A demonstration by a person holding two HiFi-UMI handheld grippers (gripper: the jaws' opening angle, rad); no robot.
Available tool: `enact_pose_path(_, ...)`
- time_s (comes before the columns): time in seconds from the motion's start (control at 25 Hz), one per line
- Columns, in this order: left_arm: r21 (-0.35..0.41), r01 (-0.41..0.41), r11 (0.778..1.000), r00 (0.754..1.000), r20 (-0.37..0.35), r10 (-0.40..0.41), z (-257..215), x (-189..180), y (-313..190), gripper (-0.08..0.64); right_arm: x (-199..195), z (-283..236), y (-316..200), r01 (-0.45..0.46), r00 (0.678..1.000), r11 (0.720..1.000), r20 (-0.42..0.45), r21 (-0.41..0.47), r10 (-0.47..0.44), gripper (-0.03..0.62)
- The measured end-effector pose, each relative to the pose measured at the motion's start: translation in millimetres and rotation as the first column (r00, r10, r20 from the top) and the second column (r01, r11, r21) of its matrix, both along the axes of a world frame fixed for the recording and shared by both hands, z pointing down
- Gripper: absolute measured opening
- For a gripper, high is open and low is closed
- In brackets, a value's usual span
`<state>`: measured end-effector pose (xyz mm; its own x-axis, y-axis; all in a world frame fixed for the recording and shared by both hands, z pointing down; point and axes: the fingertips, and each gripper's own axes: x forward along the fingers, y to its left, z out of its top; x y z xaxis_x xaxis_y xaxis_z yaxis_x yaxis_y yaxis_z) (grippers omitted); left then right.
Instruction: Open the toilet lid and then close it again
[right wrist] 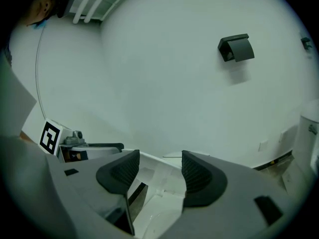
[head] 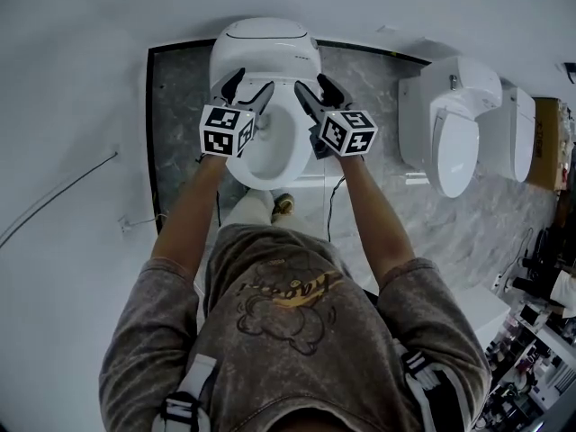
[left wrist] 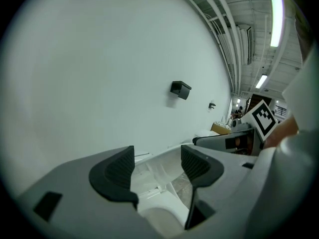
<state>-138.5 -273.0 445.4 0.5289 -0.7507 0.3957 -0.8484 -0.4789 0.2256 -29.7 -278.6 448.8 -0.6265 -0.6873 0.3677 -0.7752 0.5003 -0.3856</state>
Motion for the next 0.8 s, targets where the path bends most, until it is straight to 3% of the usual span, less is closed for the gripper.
enact_pose_path(0.4,-0.106,0.037,0.994,0.999,-0.026,-0.040,36.5,1.8,106.1,0.288,2.3,34.5,106.1,0.036,0.999,0.997,-0.003,-0.074,-0.037,0.262)
enact_pose_path(0.8,-0.238,0.029,0.971,0.999,0.026,-0.023,115.0,11.4,207.8,0.290,6.7,106.9,200.8,0.049,0.997,0.980,-0.045,-0.193,-0.059,0.262)
